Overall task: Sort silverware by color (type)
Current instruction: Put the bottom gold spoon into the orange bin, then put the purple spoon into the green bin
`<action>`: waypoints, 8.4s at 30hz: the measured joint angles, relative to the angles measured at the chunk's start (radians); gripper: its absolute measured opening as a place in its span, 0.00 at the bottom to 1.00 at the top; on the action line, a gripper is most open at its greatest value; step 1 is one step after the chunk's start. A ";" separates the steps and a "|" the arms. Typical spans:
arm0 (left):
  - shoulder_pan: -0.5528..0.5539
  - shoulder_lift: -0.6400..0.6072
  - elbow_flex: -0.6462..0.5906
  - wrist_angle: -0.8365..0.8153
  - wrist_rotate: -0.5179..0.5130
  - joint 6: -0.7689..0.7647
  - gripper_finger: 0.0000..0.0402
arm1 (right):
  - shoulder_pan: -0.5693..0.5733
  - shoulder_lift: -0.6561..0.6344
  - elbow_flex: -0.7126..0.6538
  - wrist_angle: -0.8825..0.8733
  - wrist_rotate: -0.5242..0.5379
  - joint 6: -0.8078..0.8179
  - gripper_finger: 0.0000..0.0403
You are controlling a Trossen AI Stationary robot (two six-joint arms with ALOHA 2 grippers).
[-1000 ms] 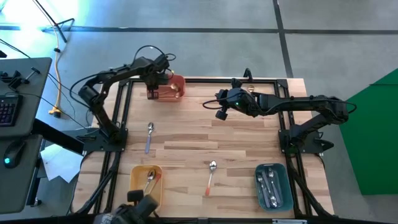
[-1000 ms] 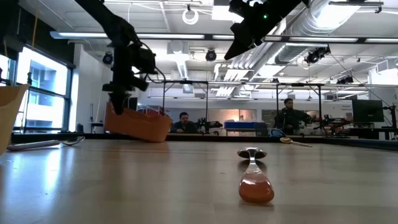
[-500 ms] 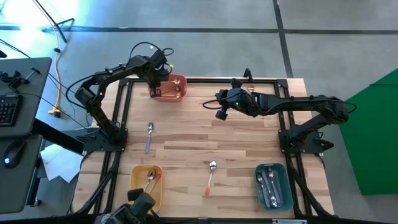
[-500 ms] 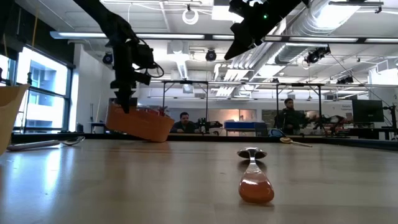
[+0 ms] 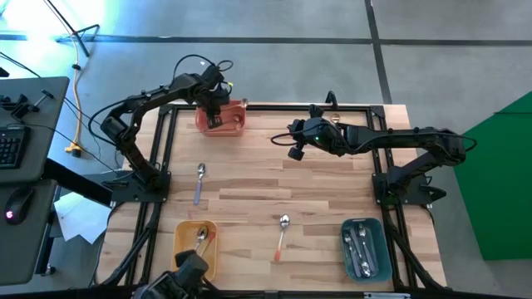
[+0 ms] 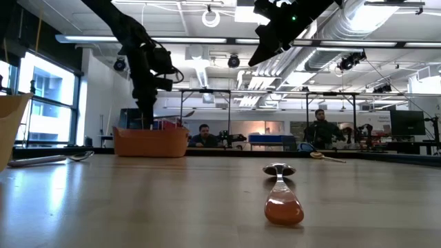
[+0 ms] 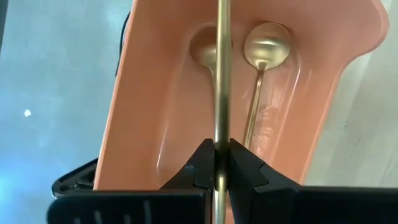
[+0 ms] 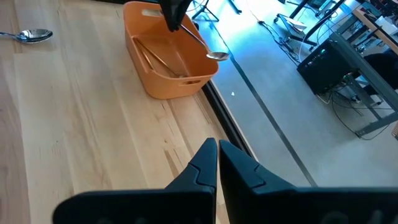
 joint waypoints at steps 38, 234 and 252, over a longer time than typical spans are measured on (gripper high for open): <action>0.006 0.014 -0.113 0.005 -0.109 -0.043 0.05 | 0.000 0.000 0.000 -0.015 -0.002 0.001 0.00; -0.717 -0.579 -0.903 1.569 -0.063 -0.471 0.33 | 1.106 0.090 0.034 -0.839 -0.356 2.489 0.05; -0.720 -0.579 -0.904 1.538 -0.055 -0.507 0.33 | 1.069 0.226 0.033 -0.882 -0.629 2.515 0.05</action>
